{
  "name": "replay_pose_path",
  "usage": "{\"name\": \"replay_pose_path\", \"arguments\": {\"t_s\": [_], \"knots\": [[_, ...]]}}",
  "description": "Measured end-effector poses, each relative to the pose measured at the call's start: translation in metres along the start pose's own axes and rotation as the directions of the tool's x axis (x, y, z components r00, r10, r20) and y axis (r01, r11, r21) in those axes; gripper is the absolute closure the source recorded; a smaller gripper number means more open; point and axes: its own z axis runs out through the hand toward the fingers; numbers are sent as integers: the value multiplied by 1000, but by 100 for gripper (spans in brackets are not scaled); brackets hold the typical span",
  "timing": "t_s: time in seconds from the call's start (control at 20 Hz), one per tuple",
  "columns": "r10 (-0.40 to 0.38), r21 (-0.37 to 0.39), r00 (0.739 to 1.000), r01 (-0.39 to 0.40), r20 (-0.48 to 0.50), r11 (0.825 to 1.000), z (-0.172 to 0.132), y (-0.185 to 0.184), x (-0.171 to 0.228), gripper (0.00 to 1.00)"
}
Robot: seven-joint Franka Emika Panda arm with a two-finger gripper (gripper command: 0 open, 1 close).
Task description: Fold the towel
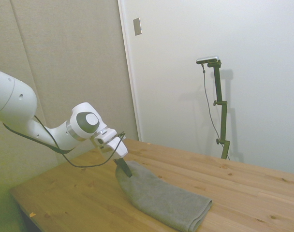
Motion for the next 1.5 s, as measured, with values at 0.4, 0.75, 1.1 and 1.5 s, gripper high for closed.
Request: {"name": "replay_pose_path", "arguments": {"t_s": [0.4, 0.75, 1.1, 1.5], "knots": [[113, 36, 984, -119, 140, 992, 16, 58, 92, 100], [168, 47, 967, -180, 193, 983, 21, 99, 129, 100], [182, 108, 936, -223, 300, 969, 59, 140, 161, 100], [191, 177, 888, -286, 418, 942, 97, 162, 179, 100]]}}
